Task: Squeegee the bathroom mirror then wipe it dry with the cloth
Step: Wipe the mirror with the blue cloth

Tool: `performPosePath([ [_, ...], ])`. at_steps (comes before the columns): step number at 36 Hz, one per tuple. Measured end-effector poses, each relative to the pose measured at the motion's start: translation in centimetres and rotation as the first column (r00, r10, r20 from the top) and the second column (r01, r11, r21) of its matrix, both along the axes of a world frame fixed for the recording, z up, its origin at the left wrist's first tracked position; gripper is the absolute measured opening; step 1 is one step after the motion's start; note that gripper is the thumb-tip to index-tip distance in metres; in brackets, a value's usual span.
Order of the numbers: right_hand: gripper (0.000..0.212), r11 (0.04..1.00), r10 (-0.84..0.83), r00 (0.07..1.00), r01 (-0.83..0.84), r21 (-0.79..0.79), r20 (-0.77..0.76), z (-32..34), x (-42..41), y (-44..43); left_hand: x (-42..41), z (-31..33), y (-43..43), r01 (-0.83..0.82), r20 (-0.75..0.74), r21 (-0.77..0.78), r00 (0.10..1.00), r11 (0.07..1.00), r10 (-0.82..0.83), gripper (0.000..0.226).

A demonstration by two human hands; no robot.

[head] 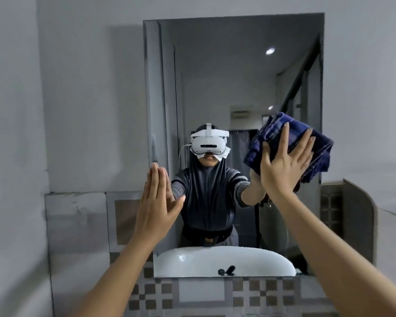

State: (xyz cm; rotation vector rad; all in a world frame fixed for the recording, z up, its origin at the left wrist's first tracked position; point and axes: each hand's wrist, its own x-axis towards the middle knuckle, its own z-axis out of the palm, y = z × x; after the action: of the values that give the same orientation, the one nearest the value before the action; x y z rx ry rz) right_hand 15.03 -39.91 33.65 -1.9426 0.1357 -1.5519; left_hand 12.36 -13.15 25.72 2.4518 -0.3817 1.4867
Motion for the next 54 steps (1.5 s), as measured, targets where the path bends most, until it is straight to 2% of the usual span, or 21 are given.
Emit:
performPosePath([
  [4,0.066,0.996,0.06,0.998,-0.06,0.061,-0.005,-1.3,-0.4,4.7,-0.2,-2.4,0.5,0.004,-0.018,-0.036,1.0,0.999,-0.005,0.091],
  [8,0.066,0.995,0.098,0.995,-0.097,0.027,-0.011,-1.0,-0.8,9.3,-0.4,-3.9,0.4,0.031,-0.058,-0.109,0.998,0.993,-0.038,0.09],
  [12,0.065,0.985,0.121,0.992,-0.123,-0.122,-0.023,0.2,-1.2,13.4,-0.3,-4.8,0.3,0.042,-0.051,-0.135,0.997,0.99,-0.049,0.088],
  [15,0.065,0.937,0.125,0.991,-0.133,-0.322,-0.045,1.2,-1.4,15.2,-0.2,-5.5,0.4,0.078,-0.051,-0.161,0.995,0.984,-0.087,0.09],
  [18,0.064,0.799,0.122,0.992,-0.106,-0.592,-0.014,1.5,-1.3,15.7,-0.1,-6.0,0.7,0.081,-0.052,-0.166,0.994,0.983,-0.091,0.092],
  [22,0.06,0.468,0.116,0.991,-0.003,-0.884,0.059,1.4,-0.8,13.9,-0.1,-6.4,1.0,0.093,-0.05,-0.151,0.994,0.984,-0.101,0.093],
  [26,0.057,0.192,0.064,0.992,0.091,-0.977,0.105,1.6,-0.5,9.1,-0.3,-6.5,0.9,0.107,-0.039,-0.15,0.993,0.983,-0.114,0.093],
  [28,0.057,0.149,0.024,0.994,0.104,-0.983,0.109,1.7,-0.5,6.2,-0.2,-6.5,0.9,0.099,-0.041,-0.142,0.994,0.985,-0.106,0.094],
  [29,0.057,0.163,0.005,0.994,0.106,-0.981,0.108,1.7,-0.6,4.7,-0.3,-6.5,0.9,0.095,-0.043,-0.135,0.994,0.986,-0.102,0.094],
  [31,0.058,0.25,-0.027,0.995,0.1,-0.963,0.096,1.5,-0.9,1.8,-0.3,-6.4,0.9,0.083,-0.049,-0.128,0.995,0.988,-0.09,0.095],
  [35,0.062,0.53,-0.057,0.998,0.047,-0.847,0.02,0.1,-1.5,-2.8,-0.5,-6.3,0.8,0.086,-0.071,-0.14,0.993,0.986,-0.096,0.097],
  [38,0.063,0.73,-0.058,0.998,0.019,-0.683,-0.035,-2.0,-1.4,-4.3,-0.8,-6.2,0.6,0.104,-0.075,-0.159,0.99,0.982,-0.117,0.098],
  [42,0.063,0.942,0.004,0.999,-0.015,-0.336,-0.035,-5.8,-1.0,-3.2,-0.7,-6.6,0.6,0.096,-0.061,-0.153,0.992,0.984,-0.106,0.095],
  [45,0.065,0.995,0.055,0.998,-0.058,-0.081,-0.038,-8.4,-1.0,-0.4,-0.6,-7.3,0.6,0.119,-0.059,-0.155,0.99,0.981,-0.13,0.093],
  [47,0.066,0.996,0.085,0.995,-0.084,0.022,-0.047,-9.8,-1.2,1.9,-0.7,-8.0,0.8,0.124,-0.069,-0.162,0.988,0.979,-0.137,0.092],
  [50,0.065,0.99,0.121,0.991,-0.116,0.08,-0.057,-11.4,-1.5,5.7,-1.1,-9.2,1.0,0.107,-0.104,-0.172,0.987,0.979,-0.126,0.094],
  [54,0.063,0.986,0.154,0.986,-0.148,0.082,-0.067,-11.6,-1.9,10.4,-1.7,-10.8,1.0,0.085,-0.158,-0.215,0.98,0.973,-0.12,0.095],
])
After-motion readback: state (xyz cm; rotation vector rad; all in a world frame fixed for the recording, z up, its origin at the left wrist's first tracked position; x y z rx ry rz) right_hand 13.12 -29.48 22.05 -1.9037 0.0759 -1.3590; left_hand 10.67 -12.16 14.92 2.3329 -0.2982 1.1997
